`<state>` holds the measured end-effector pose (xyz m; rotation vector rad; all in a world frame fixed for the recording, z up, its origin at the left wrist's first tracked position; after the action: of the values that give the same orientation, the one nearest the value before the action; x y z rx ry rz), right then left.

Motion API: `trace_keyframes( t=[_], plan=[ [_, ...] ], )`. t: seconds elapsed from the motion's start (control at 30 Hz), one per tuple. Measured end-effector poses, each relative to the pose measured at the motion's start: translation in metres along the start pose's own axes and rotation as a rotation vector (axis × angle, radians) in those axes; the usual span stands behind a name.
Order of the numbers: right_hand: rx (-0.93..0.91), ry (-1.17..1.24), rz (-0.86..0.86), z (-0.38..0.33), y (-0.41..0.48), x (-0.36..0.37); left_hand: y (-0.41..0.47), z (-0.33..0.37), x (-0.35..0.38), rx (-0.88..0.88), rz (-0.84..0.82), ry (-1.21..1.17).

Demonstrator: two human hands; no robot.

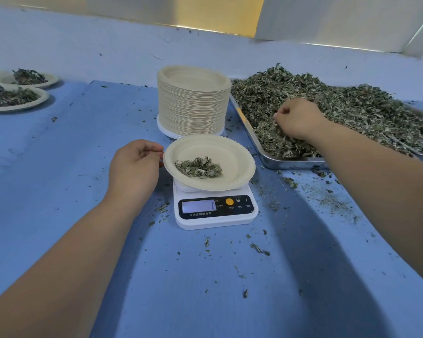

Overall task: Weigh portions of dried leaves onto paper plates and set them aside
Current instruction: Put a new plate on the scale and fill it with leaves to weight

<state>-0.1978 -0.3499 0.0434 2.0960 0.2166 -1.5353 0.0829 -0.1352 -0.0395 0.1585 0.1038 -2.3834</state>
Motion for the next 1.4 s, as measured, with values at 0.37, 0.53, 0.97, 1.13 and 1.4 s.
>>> trace_keyframes(
  t=[0.37, 0.53, 0.97, 1.13, 1.4],
  plan=[
    [-0.126, 0.45, 0.34, -0.06, -0.008, -0.026, 0.001, -0.001, 0.0, -0.007, -0.008, 0.006],
    [-0.359, 0.496, 0.172, -0.123, -0.03, -0.018, 0.001, -0.002, 0.0, -0.007, -0.013, -0.002],
    [-0.39, 0.259, 0.039, -0.105, -0.026, -0.009, 0.0, 0.0, 0.0, 0.003, -0.005, -0.008],
    [-0.115, -0.007, -0.129, -0.04, -0.024, 0.018, -0.001, 0.0, -0.001, -0.001, -0.001, -0.002],
    [-0.123, -0.073, -0.255, -0.023, -0.027, 0.03, 0.0, 0.001, 0.0, -0.011, 0.0, 0.005]
  ],
)
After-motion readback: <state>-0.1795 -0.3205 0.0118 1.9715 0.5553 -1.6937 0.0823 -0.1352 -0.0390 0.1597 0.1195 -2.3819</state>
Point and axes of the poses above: each hand's wrist, its own y-axis towards the middle knuckle, its own x-axis out of the palm, z = x × y, the point moved 2 cm from there along y, towards the middle knuckle, and after that the axes turned 11 degrees about -x, right-handed, at the moved point
